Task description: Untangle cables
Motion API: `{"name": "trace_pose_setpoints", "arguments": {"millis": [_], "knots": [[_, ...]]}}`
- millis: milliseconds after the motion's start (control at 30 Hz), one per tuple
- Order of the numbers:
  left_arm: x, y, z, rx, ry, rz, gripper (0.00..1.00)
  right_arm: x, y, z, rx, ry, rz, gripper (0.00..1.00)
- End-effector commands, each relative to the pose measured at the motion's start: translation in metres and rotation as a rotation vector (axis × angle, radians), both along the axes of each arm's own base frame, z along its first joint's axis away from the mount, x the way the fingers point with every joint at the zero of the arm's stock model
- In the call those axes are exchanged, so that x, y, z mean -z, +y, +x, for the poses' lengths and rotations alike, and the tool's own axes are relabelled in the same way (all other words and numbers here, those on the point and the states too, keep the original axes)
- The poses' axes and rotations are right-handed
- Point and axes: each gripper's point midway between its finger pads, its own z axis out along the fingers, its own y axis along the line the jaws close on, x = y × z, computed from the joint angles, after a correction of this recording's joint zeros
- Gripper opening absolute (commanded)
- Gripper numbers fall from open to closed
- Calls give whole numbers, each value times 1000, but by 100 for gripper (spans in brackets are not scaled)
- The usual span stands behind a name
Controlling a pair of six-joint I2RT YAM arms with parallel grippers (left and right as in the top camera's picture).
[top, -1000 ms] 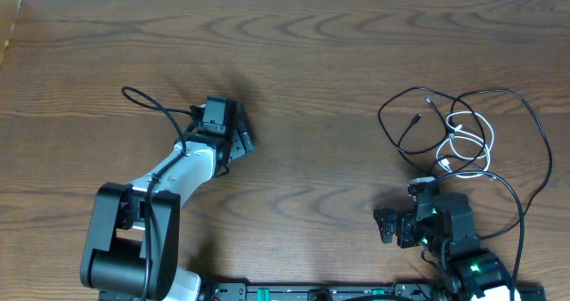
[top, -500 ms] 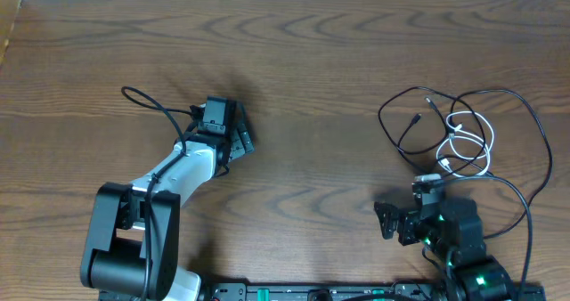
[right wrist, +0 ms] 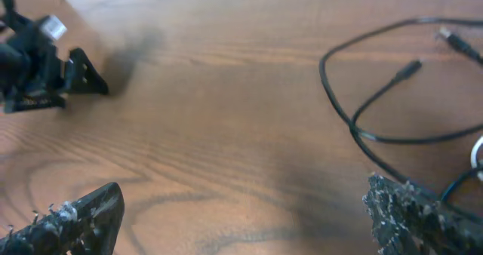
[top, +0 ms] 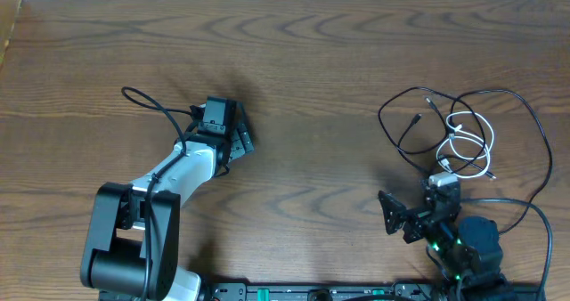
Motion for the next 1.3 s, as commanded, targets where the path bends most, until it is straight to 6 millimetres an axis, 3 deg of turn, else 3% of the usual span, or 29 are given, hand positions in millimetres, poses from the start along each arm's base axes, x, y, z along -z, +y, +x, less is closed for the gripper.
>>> {"name": "trace_pose_setpoints", "arguments": {"millis": [0,100,1033,1267], "knots": [[31,-3,-29,-8,119,-43,98,-7,0,0,-5,-49,2,99],[31,-2,-29,-8,119,-43,98,-15,0,0,-4,-84,11,99],[31,-2,-29,-8,119,-43,98,-15,0,0,-3,-87,12,99],[31,-2,-29,-8,119,-43,98,-46,-2,19,23,-300,63,99]]}}
